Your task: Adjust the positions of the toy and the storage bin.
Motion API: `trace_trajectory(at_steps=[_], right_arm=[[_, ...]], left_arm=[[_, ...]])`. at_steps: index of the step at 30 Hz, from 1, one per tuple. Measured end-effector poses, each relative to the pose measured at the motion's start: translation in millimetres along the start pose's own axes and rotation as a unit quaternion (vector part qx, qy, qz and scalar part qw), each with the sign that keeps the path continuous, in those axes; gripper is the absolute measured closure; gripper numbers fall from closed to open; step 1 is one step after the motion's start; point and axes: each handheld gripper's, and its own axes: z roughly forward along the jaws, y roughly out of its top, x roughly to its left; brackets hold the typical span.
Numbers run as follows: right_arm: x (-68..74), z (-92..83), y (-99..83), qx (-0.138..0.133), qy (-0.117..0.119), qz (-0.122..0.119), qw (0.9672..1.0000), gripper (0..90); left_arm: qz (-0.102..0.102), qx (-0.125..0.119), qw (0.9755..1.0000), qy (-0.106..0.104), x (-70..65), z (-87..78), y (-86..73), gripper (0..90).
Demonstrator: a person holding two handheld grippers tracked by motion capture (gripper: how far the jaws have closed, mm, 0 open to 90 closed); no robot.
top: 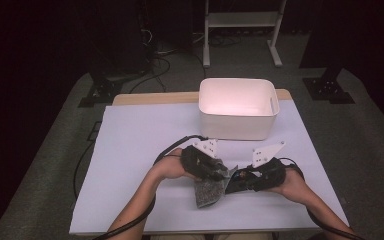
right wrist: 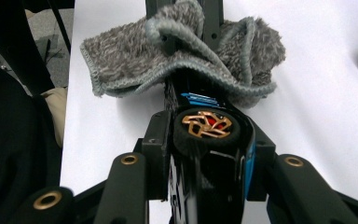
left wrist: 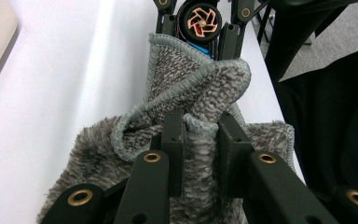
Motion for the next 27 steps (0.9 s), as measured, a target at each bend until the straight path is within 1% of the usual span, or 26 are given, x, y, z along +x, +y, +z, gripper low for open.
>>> trace_trajectory(at_steps=[6,10,15,19,23,25,27], right_arm=[[-0.9,-2.1,-11.3,0.001,0.003,0.008,1.0,60.6],[-0.5,-2.9,-19.2,0.003,0.003,0.013,0.9999,60.6],[-1.1,-3.2,-31.3,0.01,0.004,0.028,0.9996,60.2],[-1.9,-1.9,-41.4,0.022,0.006,0.038,0.999,60.3],[-2.6,0.5,-49.8,0.035,0.007,0.043,0.9985,60.6],[-3.1,0.7,-52.2,0.03,0.007,0.045,0.9985,60.5],[-3.2,0.9,-52.0,0.03,0.008,0.046,0.9985,60.6]], left_arm=[[0.001,0.009,1.0,0.003,0.0,4.1,2.5,75.9],[0.007,0.017,0.9998,0.005,-0.8,7.7,6.2,75.9],[0.013,0.028,0.9995,0.001,-1.1,15.0,12.6,75.9],[0.024,0.041,0.9989,-0.002,-1.5,22.3,19.8,75.9],[0.032,0.055,0.9979,-0.004,-2.9,28.9,26.6,75.9],[0.037,0.066,0.9972,-0.001,-2.5,29.6,29.4,75.9],[0.036,0.067,0.9971,-0.001,-2.8,29.6,30.0,76.0]])
